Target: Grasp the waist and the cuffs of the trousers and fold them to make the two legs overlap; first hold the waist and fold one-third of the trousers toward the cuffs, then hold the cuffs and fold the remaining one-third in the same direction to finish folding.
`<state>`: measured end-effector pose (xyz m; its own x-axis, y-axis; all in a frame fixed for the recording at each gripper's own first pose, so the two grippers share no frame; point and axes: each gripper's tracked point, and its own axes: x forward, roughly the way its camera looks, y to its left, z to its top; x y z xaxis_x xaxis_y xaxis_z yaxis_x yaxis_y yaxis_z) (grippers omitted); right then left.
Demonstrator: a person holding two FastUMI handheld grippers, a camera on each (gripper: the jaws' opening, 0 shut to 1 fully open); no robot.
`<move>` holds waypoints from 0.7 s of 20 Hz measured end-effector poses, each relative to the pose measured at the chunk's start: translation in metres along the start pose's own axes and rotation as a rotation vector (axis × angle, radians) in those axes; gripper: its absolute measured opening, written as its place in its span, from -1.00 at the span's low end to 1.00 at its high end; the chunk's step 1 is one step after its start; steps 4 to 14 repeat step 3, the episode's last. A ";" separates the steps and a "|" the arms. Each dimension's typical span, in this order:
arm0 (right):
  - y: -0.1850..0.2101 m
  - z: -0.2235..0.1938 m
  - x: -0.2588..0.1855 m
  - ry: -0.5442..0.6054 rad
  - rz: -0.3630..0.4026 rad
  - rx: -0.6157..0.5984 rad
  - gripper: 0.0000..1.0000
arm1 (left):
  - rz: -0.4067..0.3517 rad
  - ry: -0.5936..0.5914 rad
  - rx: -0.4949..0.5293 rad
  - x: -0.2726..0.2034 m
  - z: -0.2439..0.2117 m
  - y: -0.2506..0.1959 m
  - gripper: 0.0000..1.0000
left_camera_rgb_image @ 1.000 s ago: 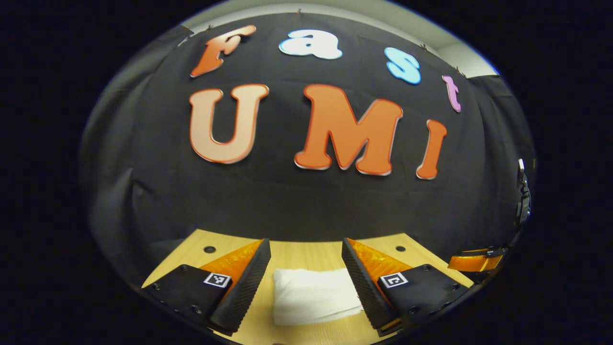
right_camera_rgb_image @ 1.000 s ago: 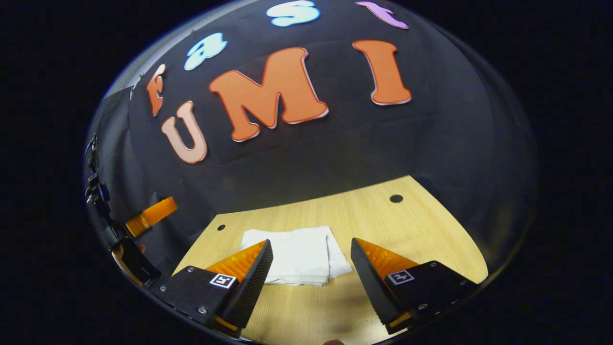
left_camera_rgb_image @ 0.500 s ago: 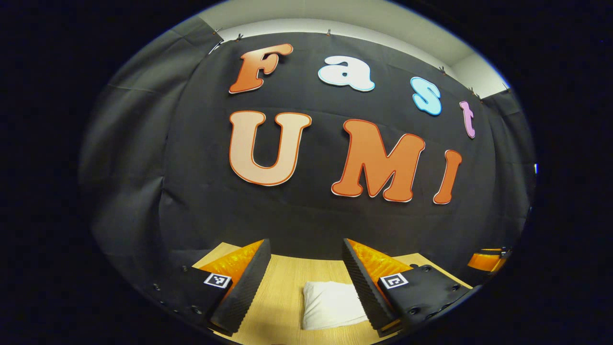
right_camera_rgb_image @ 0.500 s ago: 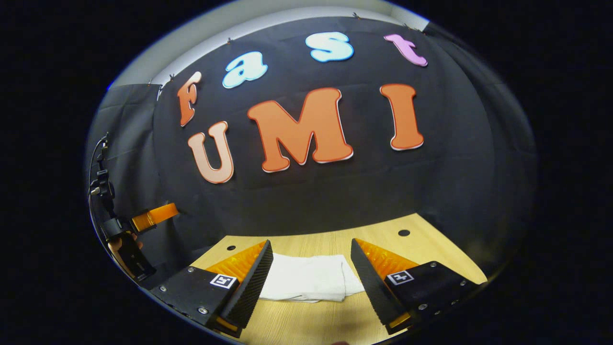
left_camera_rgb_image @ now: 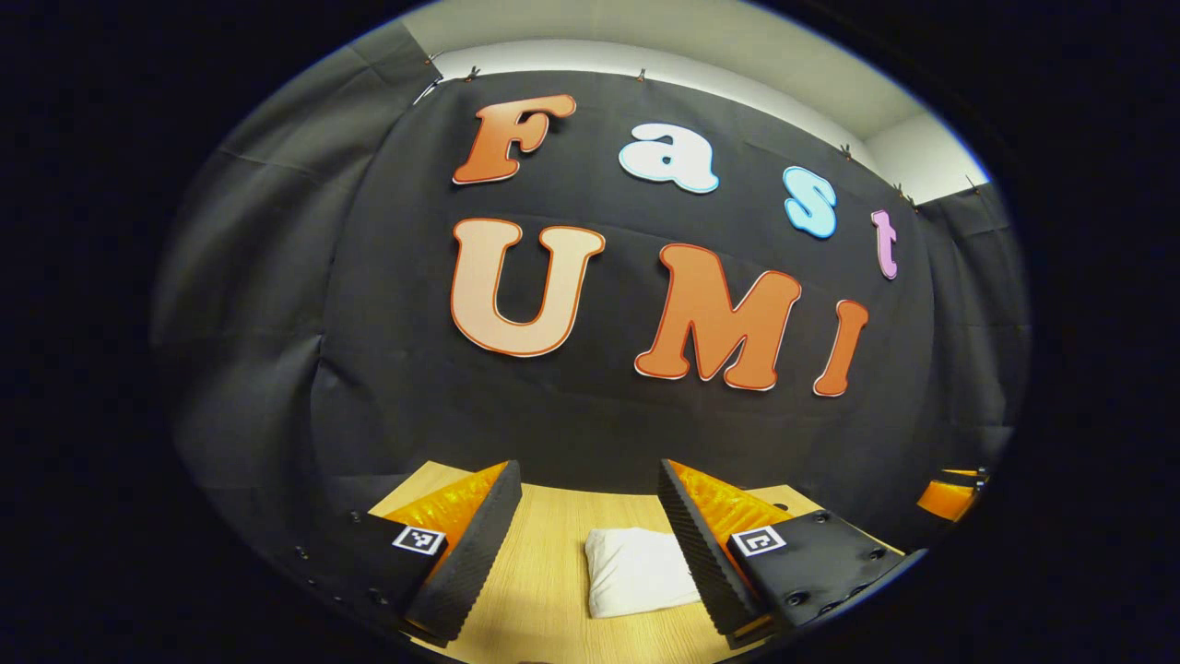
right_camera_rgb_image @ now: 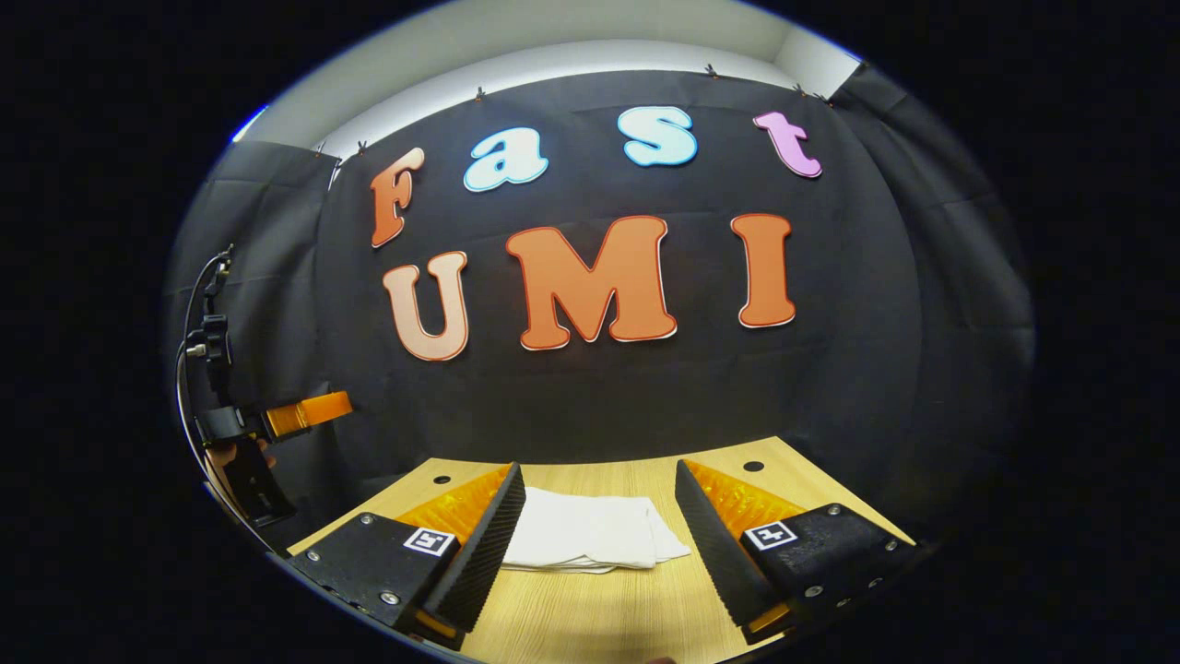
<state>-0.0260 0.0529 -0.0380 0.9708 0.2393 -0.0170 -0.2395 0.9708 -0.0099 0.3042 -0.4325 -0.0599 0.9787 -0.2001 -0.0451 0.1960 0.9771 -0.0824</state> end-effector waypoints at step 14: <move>-0.001 0.011 -0.018 -0.027 -0.011 0.010 0.97 | -0.024 0.000 -0.003 -0.003 0.005 -0.007 0.94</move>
